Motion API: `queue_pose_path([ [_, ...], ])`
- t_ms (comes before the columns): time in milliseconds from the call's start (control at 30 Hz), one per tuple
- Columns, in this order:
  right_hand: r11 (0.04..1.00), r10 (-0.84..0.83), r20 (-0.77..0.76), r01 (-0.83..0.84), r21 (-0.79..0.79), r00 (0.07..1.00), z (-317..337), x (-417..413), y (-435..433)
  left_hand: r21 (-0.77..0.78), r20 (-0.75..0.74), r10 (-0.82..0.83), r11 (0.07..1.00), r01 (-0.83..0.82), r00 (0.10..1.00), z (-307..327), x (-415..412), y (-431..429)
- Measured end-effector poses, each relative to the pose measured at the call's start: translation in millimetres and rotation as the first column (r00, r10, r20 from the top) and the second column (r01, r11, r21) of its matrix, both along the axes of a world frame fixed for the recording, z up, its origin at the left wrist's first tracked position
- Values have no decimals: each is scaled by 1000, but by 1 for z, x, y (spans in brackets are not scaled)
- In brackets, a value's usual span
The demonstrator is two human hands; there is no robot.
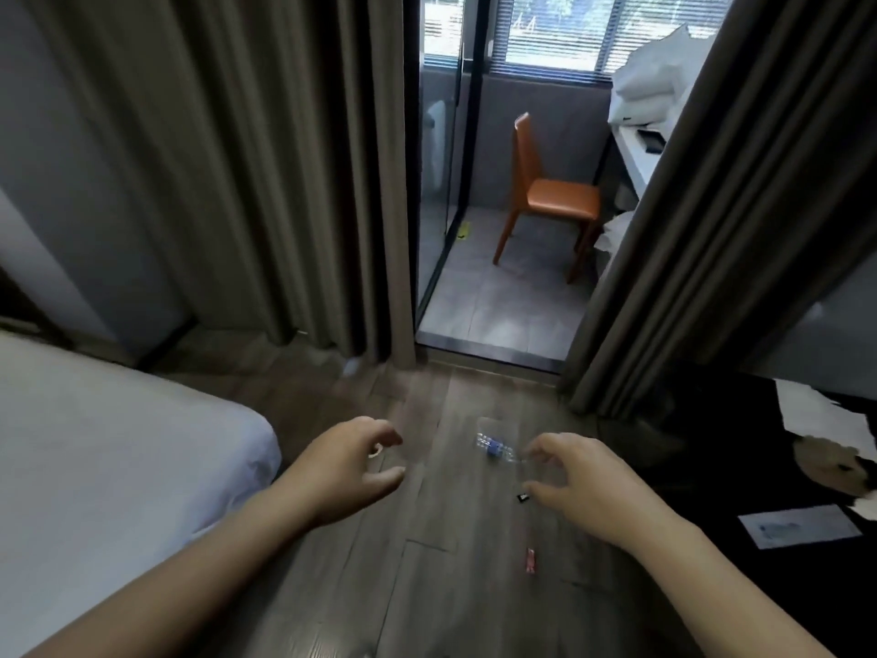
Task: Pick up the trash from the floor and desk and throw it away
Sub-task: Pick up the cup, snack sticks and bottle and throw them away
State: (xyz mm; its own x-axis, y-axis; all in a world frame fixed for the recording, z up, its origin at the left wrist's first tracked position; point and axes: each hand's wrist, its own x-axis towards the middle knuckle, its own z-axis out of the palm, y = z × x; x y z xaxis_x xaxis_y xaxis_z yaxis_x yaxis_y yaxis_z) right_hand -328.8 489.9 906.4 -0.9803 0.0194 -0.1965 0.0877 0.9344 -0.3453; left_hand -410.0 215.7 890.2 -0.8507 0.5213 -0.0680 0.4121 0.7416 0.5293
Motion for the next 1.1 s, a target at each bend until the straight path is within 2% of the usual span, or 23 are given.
queue_pose_path([
  [300, 992, -118, 112, 122, -29, 987, -36, -101, -18, -33, 120, -52, 998, 56, 991, -48, -127, -12],
  [600, 977, -179, 255, 202, -65, 950, -83, -172, 6, -75, 271, -51, 994, 73, 961, -105, -207, 14],
  [867, 982, -138, 331, 173, -79, 934, -138, -248, 71, -143, 374, 75, 989, -23, 925, -163, -264, 80],
  [1100, 991, -79, 424, 118, -68, 902, -210, -316, 112, -226, 425, 129, 974, -33, 896, -237, -314, 124],
])
